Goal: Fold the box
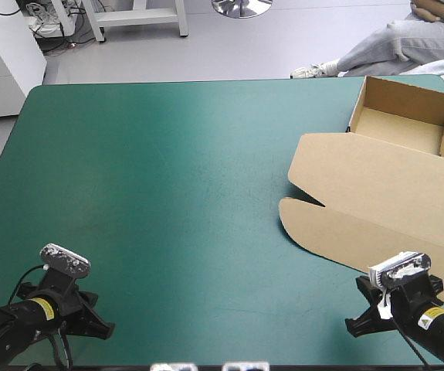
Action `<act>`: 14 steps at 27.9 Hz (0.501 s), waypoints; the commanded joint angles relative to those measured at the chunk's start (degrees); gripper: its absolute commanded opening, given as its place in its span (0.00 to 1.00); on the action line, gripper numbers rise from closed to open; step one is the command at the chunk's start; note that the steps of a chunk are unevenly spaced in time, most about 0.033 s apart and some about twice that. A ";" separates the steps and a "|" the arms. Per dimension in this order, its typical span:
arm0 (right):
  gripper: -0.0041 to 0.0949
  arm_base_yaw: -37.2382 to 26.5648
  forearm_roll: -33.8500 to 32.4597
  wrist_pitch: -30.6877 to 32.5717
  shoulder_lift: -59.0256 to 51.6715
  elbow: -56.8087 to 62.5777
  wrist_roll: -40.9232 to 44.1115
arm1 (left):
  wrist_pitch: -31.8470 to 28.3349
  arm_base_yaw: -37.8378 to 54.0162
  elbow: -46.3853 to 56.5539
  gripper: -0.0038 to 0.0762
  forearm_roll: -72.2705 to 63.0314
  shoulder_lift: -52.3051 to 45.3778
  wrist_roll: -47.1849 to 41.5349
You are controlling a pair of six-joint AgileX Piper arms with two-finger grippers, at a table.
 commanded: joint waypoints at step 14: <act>0.02 -0.03 -0.94 -2.06 -0.64 -0.99 0.18 | -3.05 -0.02 -1.04 0.04 -0.54 0.10 -0.19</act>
